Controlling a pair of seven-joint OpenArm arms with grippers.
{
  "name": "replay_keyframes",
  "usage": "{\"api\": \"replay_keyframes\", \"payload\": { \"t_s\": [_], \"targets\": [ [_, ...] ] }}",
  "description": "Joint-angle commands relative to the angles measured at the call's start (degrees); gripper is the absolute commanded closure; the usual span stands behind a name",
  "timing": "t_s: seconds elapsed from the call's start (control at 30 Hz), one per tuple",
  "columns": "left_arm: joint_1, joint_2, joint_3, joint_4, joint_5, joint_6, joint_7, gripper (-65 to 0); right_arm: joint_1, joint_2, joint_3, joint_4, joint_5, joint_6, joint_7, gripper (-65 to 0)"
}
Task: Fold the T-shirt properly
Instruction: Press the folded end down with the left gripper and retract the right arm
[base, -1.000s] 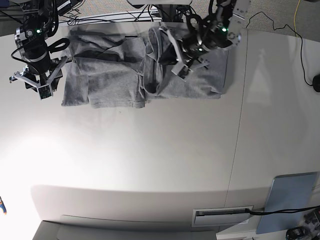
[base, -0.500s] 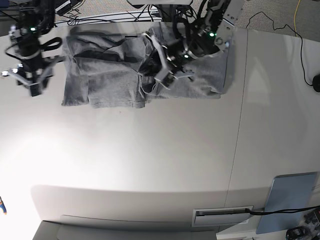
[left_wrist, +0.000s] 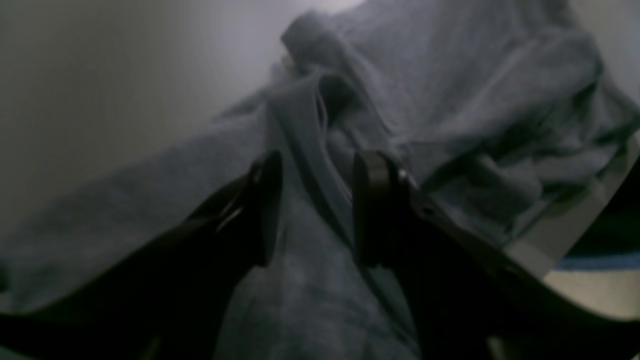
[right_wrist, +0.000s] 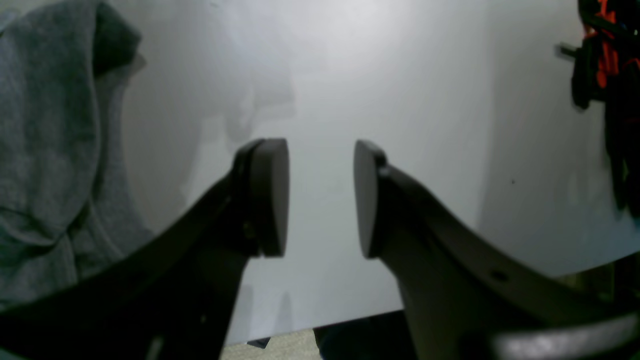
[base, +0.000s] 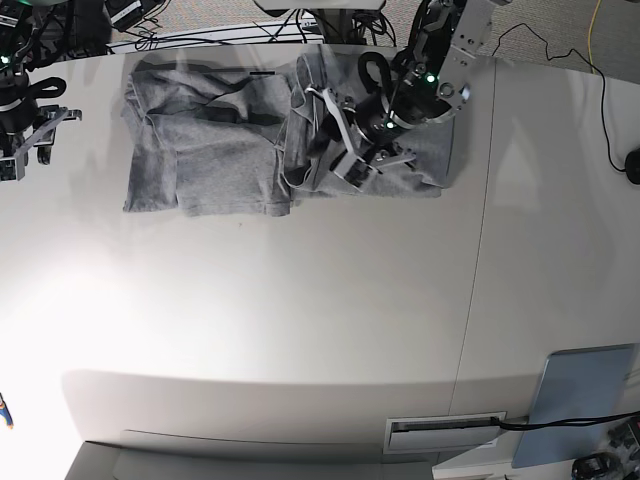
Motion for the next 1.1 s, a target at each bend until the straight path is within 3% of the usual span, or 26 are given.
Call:
{"api": "replay_keyframes", "payload": {
  "t_s": [0.0, 0.13, 0.2, 0.37, 0.57, 0.7, 0.8, 0.97, 1.07],
  "targets": [
    [-0.6, 0.2, 0.8, 0.2, -0.5, -0.2, -1.1, -24.7, 0.0, 1.0, 0.6, 0.7, -0.3, -0.1, 1.3, -21.9],
    [-2.4, 0.2, 3.1, -3.8, 0.9, 0.5, -1.1, -24.7, 0.0, 1.0, 0.6, 0.7, -0.3, -0.1, 1.2, -21.9],
    [-3.6, 0.2, 4.1, -5.6, 1.0, 3.1, -1.5, -22.5, 0.0, 1.0, 0.6, 0.7, -0.4, -0.1, 1.3, -21.9],
    [-5.9, 1.3, 4.5, -6.3, 0.9, 6.5, -4.3, -6.3, 0.0, 1.0, 0.6, 0.7, -0.3, -0.1, 1.2, -21.9],
    [-7.6, 5.0, 4.5, -6.3, -0.3, 6.4, -3.9, -6.0, 0.0, 1.0, 0.6, 0.7, -0.3, -0.1, 1.2, -21.9],
    [-7.6, 5.6, 4.6, -6.3, 0.3, 5.8, -3.9, -6.0, 0.0, 1.0, 0.6, 0.7, -0.3, -0.1, 1.2, -21.9],
    [-7.6, 5.6, 4.6, -6.3, 3.4, 4.2, -3.8, -7.7, 0.0, 1.0, 0.6, 0.7, -0.3, -0.1, 1.3, -21.9],
    [-7.6, 5.6, 4.6, -6.3, 8.6, 3.8, -3.8, -23.1, 0.0, 1.0, 0.6, 0.7, -0.3, -0.1, 1.3, -21.9],
    [-7.6, 5.6, 4.6, -6.4, 10.4, 3.8, -3.4, -25.2, 0.0, 1.0, 0.6, 0.7, -0.3, -0.1, 1.3, -21.9]
  ]
}}
